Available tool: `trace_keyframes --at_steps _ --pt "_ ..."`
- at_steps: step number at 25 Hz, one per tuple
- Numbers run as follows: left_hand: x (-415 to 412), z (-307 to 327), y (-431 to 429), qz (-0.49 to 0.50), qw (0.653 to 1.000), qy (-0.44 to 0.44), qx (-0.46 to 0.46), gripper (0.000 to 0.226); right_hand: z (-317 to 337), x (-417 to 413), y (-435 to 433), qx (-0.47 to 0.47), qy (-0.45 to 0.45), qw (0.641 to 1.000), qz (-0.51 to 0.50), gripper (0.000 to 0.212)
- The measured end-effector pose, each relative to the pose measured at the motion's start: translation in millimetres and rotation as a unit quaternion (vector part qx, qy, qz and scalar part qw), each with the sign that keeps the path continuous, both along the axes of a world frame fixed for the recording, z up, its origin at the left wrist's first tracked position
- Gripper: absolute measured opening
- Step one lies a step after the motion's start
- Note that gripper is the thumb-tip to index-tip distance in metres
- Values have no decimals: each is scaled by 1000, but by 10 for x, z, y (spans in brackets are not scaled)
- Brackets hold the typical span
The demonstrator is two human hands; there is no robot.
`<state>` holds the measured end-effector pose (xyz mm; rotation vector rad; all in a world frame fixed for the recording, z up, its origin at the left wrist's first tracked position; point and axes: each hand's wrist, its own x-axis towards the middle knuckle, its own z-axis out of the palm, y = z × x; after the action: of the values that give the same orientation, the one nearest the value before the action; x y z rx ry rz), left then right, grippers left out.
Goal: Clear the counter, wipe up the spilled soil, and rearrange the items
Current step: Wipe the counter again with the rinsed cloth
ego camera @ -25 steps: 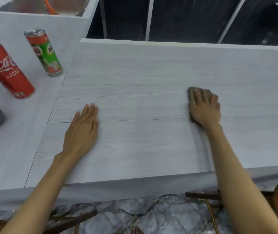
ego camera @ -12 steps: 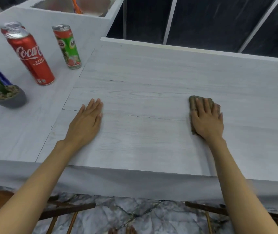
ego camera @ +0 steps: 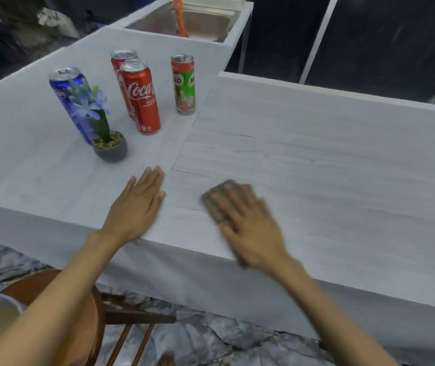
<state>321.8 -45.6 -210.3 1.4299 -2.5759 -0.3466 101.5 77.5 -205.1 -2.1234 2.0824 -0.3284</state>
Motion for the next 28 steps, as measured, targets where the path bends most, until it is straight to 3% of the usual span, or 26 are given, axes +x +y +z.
trace_keyframes --at_steps 3,5,10,13,16,19,22,26,28 --pt "108 -1 -87 -22 1000 -5 5 53 58 -478 -385 35 -3 977 -212 58" --pt "200 1 -151 -37 999 1 2 54 88 -171 -780 29 -22 957 -289 56" --pt "439 -6 -300 -35 999 18 -13 55 -34 1404 -901 -16 -46 983 -178 58" --pt "454 -59 -307 -40 998 25 -32 71 -23 1658 -826 -5 -52 979 -198 70" --pt "438 -68 -312 -41 998 42 -21 72 37 1680 -849 26 -64 977 -202 76" --pt "430 52 -289 -30 994 98 25 58 201 1621 -902 100 -194 958 -185 52" --pt "316 325 -257 1 984 178 8 43 459 1427 -923 116 -357 909 -183 48" --pt "58 874 -443 36 955 289 -57 34 959 1216 -977 -6 -495 856 -149 39" --pt "-60 1158 -649 50 944 316 -83 33 1286 1065 -1214 -66 -519 840 -145 34"
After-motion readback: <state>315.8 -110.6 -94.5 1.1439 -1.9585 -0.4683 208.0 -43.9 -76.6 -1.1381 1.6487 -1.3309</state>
